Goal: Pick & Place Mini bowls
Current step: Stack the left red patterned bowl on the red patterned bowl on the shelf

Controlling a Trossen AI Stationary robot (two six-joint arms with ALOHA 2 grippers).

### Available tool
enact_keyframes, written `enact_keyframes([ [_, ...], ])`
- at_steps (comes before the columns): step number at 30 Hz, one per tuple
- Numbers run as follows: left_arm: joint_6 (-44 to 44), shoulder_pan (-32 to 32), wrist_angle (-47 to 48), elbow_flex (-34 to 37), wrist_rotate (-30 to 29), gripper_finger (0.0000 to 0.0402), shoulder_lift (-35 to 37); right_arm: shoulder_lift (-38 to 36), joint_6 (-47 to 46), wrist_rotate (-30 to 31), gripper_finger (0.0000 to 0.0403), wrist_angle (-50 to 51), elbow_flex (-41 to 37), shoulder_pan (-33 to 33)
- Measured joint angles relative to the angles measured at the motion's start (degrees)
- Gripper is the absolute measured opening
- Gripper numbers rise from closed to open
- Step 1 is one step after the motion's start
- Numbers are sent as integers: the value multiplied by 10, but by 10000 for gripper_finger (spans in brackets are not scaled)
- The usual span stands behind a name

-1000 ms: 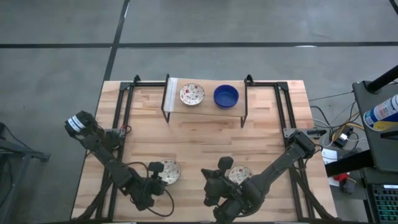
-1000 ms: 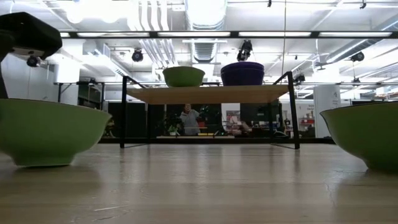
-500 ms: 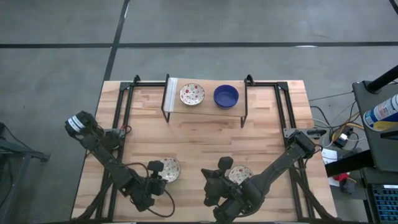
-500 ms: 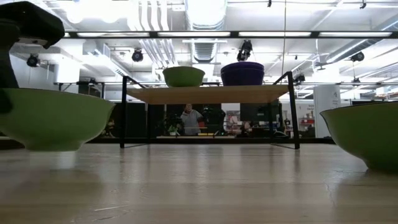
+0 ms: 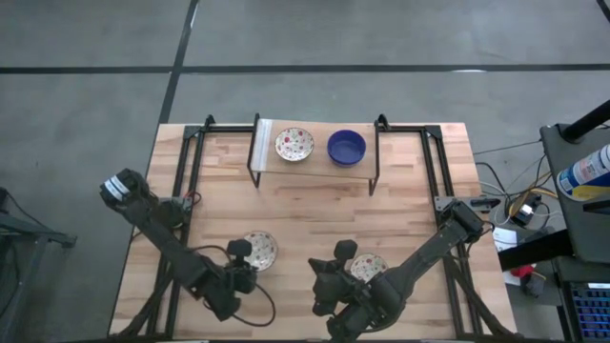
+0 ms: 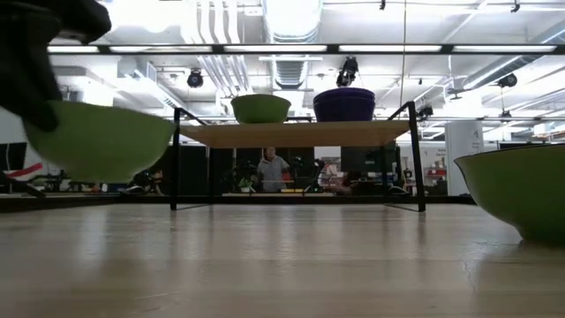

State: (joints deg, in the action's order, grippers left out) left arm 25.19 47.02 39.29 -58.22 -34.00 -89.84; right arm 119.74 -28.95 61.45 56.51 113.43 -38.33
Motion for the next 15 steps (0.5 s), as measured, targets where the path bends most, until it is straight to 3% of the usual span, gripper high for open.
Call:
enact_keyframes([
  [15,-77,-61,79,-105,-1,9,38,0,0,0,8,0,0,0],
])
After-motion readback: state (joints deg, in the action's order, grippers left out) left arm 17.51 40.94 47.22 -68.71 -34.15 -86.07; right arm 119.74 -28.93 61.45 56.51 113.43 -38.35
